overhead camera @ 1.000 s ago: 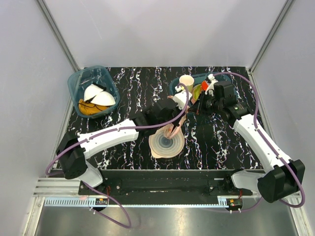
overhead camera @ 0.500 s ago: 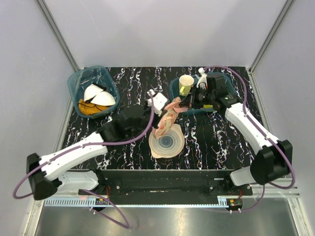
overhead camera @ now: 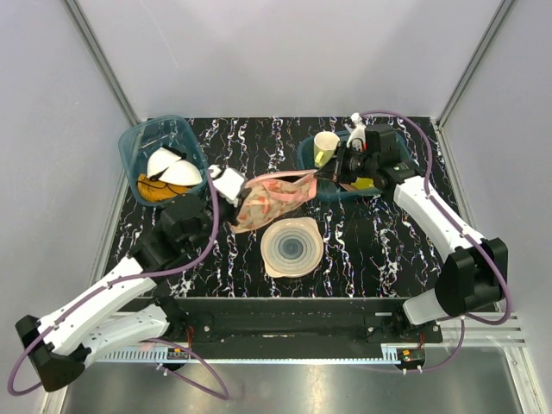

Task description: Unzip the laundry bag and remove the bra

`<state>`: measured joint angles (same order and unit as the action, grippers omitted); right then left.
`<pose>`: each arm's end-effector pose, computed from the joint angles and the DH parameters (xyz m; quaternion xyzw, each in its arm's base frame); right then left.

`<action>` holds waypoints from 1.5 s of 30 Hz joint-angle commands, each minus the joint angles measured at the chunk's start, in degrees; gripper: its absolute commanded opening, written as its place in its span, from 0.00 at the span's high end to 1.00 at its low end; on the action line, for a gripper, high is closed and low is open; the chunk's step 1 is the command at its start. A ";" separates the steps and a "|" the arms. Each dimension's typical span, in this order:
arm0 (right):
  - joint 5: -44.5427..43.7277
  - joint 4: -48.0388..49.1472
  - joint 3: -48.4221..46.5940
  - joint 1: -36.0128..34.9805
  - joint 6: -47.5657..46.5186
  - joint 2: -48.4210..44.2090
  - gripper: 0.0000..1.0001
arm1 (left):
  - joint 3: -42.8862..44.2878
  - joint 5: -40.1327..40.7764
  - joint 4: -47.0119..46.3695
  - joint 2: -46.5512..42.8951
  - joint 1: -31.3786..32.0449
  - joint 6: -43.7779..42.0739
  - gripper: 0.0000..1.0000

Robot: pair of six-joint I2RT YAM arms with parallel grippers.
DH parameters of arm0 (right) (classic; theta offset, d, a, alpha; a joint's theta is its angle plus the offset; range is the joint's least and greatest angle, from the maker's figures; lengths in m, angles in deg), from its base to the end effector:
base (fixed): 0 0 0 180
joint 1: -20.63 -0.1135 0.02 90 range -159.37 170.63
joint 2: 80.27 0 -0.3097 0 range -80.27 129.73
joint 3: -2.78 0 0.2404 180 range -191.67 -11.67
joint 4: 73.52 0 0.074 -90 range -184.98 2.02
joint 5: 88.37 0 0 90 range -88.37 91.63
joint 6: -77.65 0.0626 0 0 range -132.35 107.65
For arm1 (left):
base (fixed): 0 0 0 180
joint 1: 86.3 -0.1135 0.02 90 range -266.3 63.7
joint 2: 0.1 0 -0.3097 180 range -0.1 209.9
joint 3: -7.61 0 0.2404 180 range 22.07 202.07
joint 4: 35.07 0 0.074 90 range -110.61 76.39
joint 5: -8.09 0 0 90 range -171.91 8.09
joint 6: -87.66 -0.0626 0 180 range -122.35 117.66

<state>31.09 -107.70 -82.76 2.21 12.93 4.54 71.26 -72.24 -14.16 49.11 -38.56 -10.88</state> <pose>0.3125 0.1365 0.3542 -0.0693 0.8574 0.3783 0.3419 0.1324 -0.1301 0.3926 0.3010 0.6819 -0.1634 0.6463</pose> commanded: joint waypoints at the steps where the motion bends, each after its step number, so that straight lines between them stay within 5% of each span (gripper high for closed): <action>1: -4.14 0.30 0.25 2.94 -1.46 -4.74 1.00 | -0.67 2.28 -4.00 -5.09 -3.27 -0.69 1.00; 12: -2.99 -2.68 0.60 3.12 -0.67 -10.54 1.00 | -7.52 3.42 -9.44 -0.88 -5.73 0.36 1.00; 22: -12.66 -8.57 7.28 3.38 -4.71 -16.26 1.00 | -11.57 -0.71 -15.60 2.29 -9.16 3.26 1.00; 40: -11.17 -5.59 6.14 5.23 -2.86 -19.33 1.00 | -15.35 1.67 -16.30 -4.38 -13.91 5.72 1.00; 45: -11.17 1.60 8.68 5.23 -2.08 -23.12 1.00 | -16.49 -0.44 -17.96 -6.93 -16.01 8.36 1.00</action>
<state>23.76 -114.41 -74.04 5.64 10.81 -14.10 55.22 -76.32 -27.71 45.13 -51.41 -3.80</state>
